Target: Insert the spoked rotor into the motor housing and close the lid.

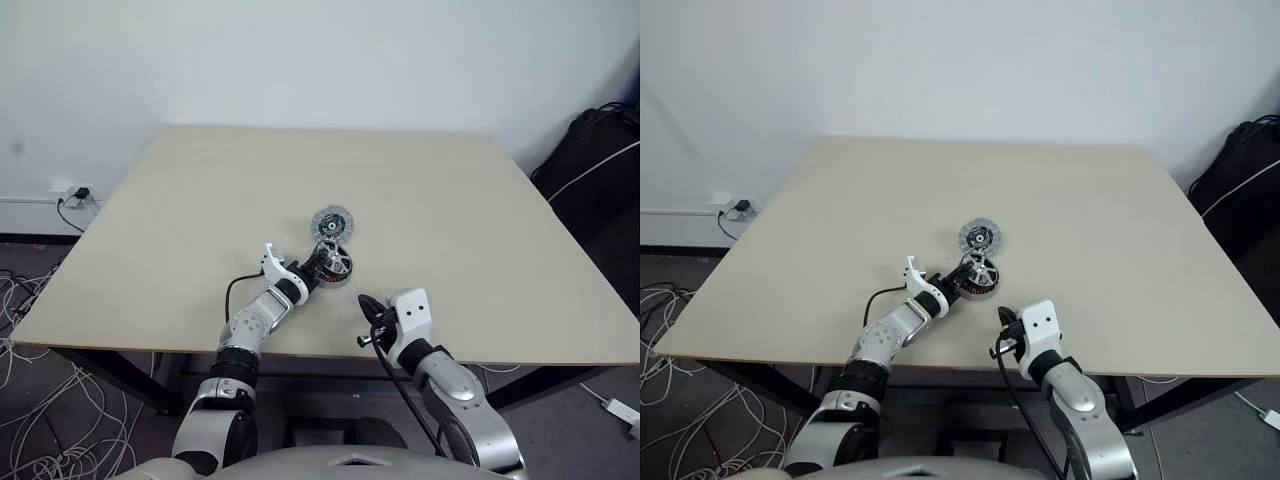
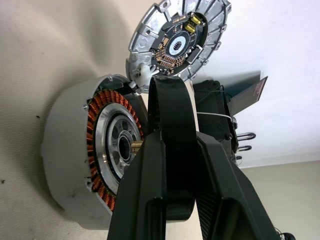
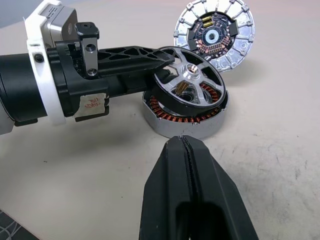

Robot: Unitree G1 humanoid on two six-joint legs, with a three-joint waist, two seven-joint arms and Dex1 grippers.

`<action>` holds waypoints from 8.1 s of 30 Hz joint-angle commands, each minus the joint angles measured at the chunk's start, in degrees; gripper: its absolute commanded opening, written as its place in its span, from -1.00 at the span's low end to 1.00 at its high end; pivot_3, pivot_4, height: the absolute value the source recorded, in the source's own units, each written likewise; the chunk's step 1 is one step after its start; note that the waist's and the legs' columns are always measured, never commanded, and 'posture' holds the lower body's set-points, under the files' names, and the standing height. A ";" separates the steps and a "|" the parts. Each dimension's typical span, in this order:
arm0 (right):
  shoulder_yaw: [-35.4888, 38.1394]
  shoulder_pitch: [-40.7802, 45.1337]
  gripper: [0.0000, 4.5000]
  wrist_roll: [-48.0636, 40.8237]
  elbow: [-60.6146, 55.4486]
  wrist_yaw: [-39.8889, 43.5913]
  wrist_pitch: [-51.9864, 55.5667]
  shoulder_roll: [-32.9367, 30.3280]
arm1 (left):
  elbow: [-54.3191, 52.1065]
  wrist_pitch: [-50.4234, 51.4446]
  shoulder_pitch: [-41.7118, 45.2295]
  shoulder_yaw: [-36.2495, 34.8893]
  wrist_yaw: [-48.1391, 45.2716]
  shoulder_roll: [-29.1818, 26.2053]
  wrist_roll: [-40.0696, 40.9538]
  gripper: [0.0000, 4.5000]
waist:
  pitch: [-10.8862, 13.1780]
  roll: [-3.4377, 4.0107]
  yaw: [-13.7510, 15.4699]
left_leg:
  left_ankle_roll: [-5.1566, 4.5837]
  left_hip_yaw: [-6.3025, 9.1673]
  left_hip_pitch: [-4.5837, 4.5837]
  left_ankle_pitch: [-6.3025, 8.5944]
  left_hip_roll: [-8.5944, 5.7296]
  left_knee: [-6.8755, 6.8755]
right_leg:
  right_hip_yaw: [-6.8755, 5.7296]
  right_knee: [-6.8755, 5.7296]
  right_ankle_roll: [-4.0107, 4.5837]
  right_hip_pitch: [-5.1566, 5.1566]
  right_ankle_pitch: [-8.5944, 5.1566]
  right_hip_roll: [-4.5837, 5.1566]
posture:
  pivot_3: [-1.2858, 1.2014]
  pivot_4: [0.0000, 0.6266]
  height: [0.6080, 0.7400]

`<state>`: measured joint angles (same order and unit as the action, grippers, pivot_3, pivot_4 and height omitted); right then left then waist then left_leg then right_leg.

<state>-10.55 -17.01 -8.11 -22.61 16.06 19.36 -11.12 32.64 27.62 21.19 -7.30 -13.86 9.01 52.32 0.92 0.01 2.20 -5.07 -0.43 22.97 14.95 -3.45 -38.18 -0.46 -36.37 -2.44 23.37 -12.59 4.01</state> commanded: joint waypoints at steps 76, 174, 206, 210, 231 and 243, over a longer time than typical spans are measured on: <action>-0.87 18.46 -1.00 3.33 15.78 1.00 -2.55 3.86 | -29.29 -46.33 -32.16 20.00 1.98 -12.62 -53.14 -0.98 | -0.19 0.18 -0.02 | 0.02 -0.10 -0.09 -0.01 0.02 0.02 | 0.09 -0.33 0.13 0.11 -0.02 0.08 | 0.03 -1.00 1.00; -16.63 46.63 0.11 17.81 33.19 27.71 2.45 -9.39 | -23.38 -48.84 -31.06 18.82 0.26 -10.36 -52.69 -1.00 | -0.51 0.86 -1.25 | 0.02 -0.05 -0.11 -0.01 -0.02 0.18 | 0.03 -0.38 0.25 0.20 -0.06 0.15 | 0.03 -1.00 1.00; -17.40 53.09 -0.96 21.37 51.09 27.73 -2.91 -4.20 | -22.93 -49.99 -32.47 18.42 1.84 -8.64 -52.64 -1.00 | -0.49 0.84 -0.93 | 0.03 -0.05 -0.05 -0.01 -0.05 0.16 | -0.06 -0.42 0.23 0.22 -0.04 0.24 | 0.03 -1.00 1.00; -17.21 52.86 -0.96 21.38 50.70 27.78 -2.70 -4.39 | -22.65 -50.05 -32.35 18.41 1.69 -8.57 -52.53 -1.00 | -0.49 0.84 -0.92 | 0.03 -0.05 -0.05 -0.01 -0.05 0.16 | -0.07 -0.41 0.23 0.22 -0.04 0.23 | 0.03 -1.00 1.00; -11.16 29.16 -0.96 13.04 8.61 31.94 19.25 -16.07 | -21.42 -50.48 -32.91 18.59 1.18 -7.79 -52.20 -1.00 | -0.54 0.87 0.49 | -0.28 0.06 0.59 0.18 -0.08 0.18 | -0.28 0.38 0.12 0.42 0.01 0.34 | 0.03 -1.00 1.00; -5.63 24.29 -0.96 8.76 0.26 19.51 36.73 -7.83 | -21.00 -49.91 -31.95 18.85 -0.03 -8.09 -51.68 -1.00 | -0.54 0.85 0.79 | -0.37 0.06 0.61 0.23 -0.10 0.04 | -0.32 0.39 0.05 0.37 0.06 0.36 | 0.03 -1.00 1.00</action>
<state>-18.40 5.73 1.59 -20.65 37.77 54.15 -19.86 11.89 -21.79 -11.73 11.29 -13.74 0.76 0.18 0.39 0.86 2.99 -5.44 -0.38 23.58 15.18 -3.56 -38.16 -0.78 -35.99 -2.41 23.74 -12.52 4.37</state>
